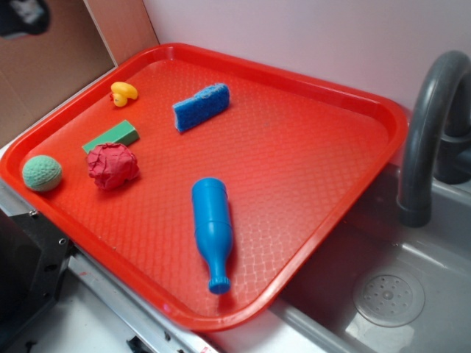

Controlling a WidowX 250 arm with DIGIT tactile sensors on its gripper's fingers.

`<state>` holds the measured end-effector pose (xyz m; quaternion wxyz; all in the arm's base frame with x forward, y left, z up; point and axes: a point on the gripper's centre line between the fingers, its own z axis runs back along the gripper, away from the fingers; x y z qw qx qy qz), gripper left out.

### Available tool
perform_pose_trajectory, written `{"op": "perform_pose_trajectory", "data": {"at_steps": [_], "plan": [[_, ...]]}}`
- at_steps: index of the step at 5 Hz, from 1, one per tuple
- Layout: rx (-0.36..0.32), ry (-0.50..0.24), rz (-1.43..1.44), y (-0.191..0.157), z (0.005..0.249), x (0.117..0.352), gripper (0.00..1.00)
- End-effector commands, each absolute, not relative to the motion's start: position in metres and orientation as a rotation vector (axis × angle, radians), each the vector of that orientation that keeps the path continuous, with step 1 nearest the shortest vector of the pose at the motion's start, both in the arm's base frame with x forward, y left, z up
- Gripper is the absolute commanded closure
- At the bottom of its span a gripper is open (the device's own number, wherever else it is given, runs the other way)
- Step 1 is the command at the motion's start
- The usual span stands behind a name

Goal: Grab the blue bottle.

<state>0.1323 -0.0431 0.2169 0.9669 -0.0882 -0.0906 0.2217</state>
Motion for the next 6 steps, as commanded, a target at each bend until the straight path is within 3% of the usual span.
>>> {"op": "perform_pose_trajectory", "data": {"at_steps": [1, 4, 6], "plan": [[-0.193, -0.156, 0.726, -0.075, 0.170, 0.167, 0.00], [-0.115, -0.008, 0.846, -0.102, 0.080, 0.198, 0.00], [-0.036, 0.028, 0.808, -0.114, 0.029, 0.206, 0.00]]}}
